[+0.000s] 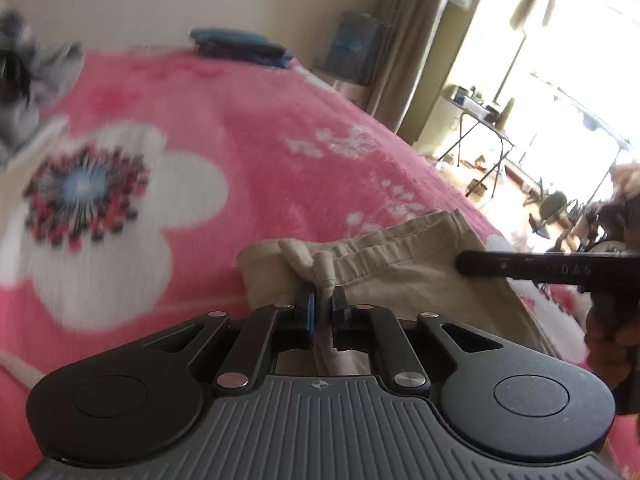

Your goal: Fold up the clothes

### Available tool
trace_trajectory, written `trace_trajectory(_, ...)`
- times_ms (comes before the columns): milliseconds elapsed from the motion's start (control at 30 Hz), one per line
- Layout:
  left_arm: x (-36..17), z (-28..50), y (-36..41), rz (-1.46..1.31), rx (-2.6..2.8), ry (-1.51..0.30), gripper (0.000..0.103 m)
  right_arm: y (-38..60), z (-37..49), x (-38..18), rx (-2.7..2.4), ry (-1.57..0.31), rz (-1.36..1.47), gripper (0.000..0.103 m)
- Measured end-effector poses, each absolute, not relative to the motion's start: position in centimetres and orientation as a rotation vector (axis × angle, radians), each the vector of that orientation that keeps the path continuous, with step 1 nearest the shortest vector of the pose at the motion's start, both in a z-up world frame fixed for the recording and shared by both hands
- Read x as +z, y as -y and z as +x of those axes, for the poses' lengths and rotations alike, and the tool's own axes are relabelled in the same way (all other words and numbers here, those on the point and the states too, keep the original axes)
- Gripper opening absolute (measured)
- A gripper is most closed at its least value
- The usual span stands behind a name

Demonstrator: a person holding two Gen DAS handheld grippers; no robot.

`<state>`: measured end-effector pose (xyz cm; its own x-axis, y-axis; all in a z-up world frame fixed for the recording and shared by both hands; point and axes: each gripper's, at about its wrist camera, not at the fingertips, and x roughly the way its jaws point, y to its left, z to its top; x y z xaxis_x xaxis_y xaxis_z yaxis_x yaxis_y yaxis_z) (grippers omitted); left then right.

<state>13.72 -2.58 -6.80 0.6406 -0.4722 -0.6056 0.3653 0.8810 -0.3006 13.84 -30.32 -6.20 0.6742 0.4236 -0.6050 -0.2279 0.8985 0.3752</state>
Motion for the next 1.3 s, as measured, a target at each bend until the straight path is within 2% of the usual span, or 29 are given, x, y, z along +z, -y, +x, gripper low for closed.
trace_trajectory(100, -6.0, 13.2, 2.3, -0.157, -0.482, -0.73, 0.024, 30.6, 13.6, -5.9, 0.364, -0.742, 0.301, 0.023)
trace_trajectory(200, -5.9, 12.4, 2.6, -0.099, -0.489, -0.731, 0.024, 30.7, 12.9, -5.2, 0.362, -0.727, 0.288, 0.028)
trace_trajectory(433, -5.5, 10.3, 3.3, -0.012, -0.495, -0.67, 0.023, 28.8, 11.3, -4.0, 0.382, -0.664, 0.126, 0.023)
trace_trajectory(667, -5.0, 9.1, 4.3, 0.045, -0.499, -0.589, 0.023, 27.4, 10.1, -3.8, 0.363, -0.618, 0.054, 0.023)
trace_trajectory(1300, -5.3, 10.9, 5.4, 0.039, -0.428, -0.611, 0.028, 27.2, 9.7, -3.7, 0.339, -0.605, 0.046, 0.023)
